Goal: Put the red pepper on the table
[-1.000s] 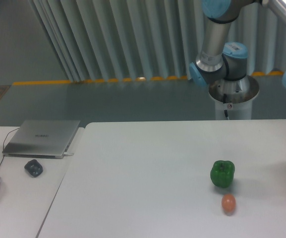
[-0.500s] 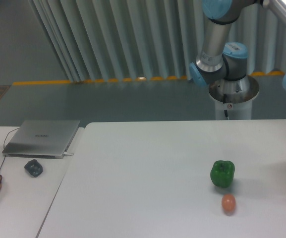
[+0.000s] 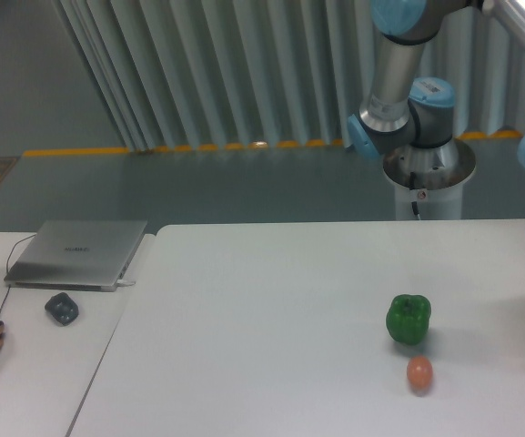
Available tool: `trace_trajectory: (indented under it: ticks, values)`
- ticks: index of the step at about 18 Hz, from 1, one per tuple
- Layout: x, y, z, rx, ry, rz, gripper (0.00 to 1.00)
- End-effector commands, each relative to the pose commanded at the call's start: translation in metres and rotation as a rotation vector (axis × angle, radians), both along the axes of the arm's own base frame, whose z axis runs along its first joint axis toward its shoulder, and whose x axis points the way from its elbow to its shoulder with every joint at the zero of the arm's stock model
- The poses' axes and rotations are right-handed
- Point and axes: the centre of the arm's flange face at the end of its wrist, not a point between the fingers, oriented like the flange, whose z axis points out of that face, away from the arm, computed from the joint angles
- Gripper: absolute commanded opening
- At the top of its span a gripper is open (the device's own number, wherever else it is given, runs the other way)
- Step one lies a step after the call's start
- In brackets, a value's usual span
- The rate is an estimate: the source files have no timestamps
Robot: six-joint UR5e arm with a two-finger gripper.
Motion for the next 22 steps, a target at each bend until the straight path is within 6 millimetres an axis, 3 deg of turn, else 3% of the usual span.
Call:
trace_trajectory:
  ticks: [13, 22]
  values:
    - [0.0019, -0.0012, -0.0030, -0.023, 0.002, -0.010, 0.99]
    - [0.0024, -0.0012, -0.0032, -0.031, 0.002, -0.012, 0.81]
